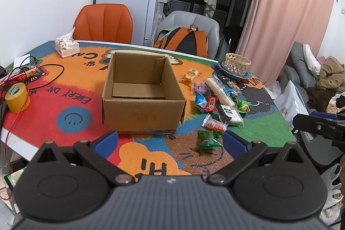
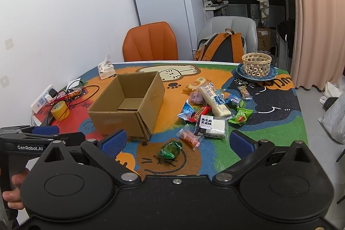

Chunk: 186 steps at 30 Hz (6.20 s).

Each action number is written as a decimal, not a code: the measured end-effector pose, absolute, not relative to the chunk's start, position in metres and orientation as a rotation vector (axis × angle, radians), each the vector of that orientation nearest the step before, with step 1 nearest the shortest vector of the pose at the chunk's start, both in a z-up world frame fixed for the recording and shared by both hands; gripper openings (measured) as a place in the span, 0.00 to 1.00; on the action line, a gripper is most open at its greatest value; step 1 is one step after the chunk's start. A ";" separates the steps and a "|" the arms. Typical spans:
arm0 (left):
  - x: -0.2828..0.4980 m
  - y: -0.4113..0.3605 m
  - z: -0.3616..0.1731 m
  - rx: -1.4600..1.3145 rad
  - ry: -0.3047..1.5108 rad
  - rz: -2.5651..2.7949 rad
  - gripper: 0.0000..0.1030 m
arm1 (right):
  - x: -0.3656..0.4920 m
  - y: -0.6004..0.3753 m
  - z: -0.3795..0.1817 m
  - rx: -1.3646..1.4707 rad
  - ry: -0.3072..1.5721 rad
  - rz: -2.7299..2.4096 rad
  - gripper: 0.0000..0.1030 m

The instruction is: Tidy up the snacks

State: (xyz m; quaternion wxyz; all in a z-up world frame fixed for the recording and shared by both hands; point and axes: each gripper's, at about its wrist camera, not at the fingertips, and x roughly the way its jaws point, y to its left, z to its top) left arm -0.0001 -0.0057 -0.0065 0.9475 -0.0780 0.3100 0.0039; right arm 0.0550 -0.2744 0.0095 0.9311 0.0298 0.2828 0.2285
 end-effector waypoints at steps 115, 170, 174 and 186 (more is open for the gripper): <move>0.117 -0.035 -0.130 -0.203 0.738 0.078 0.46 | 0.208 -0.242 -0.128 0.063 0.699 0.357 0.65; 0.045 0.011 -0.040 -0.269 0.459 0.093 0.30 | 0.165 -0.229 -0.062 0.023 0.588 0.399 0.40; 0.043 0.013 -0.033 -0.264 0.442 0.102 0.30 | 0.163 -0.223 -0.049 0.033 0.557 0.426 0.40; 0.052 0.032 -0.020 -0.268 0.403 0.144 0.30 | 0.164 -0.195 -0.024 0.037 0.491 0.503 0.40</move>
